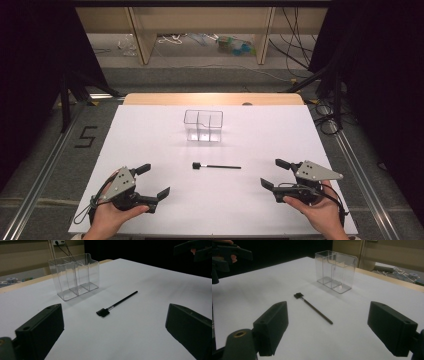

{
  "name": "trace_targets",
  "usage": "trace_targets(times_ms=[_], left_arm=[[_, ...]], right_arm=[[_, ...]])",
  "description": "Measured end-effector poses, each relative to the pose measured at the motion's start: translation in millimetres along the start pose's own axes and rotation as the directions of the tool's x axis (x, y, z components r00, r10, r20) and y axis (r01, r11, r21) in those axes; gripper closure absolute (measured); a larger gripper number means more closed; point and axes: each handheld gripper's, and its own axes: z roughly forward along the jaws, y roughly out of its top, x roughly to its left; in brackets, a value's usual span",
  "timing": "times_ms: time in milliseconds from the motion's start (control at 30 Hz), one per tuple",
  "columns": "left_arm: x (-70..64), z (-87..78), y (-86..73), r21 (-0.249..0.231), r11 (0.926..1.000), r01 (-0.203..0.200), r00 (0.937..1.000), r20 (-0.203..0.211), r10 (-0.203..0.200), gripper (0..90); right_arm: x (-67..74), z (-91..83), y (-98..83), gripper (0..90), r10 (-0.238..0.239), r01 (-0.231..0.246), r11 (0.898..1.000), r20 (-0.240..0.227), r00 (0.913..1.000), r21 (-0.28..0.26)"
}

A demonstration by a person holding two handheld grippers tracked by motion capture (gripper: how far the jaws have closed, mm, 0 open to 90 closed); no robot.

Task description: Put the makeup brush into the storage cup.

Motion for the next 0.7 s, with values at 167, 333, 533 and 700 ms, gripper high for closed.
trace_targets(times_ms=[167,333,533,700], left_arm=[[-2.1,2.5,3.8,-0.015,0.9999,0.004,1.0,0.003,-0.004,2.3],[-5.4,6.3,7.3,-0.017,0.9997,-0.016,0.9998,0.012,0.016,2.5],[-3.7,8.5,8.4,-0.013,0.9996,-0.026,0.9997,0.001,0.026,3.0],[-4.0,7.6,9.5,-0.019,0.9992,-0.034,0.9994,-0.006,0.034,3.1]], right_arm=[[0.2,-0.9,0.7,18.0,0.002,-0.002,1.0,0.001,1.0,0.007],[1.0,1.4,1.0,18.1,-0.001,0.001,1.0,-0.022,0.9998,-0.001],[-1.5,3.9,2.5,19.3,-0.022,0.022,1.0,-0.003,0.9998,-0.002],[-3.5,8.5,6.0,19.8,-0.036,0.036,0.999,-0.001,0.9993,0.014]])
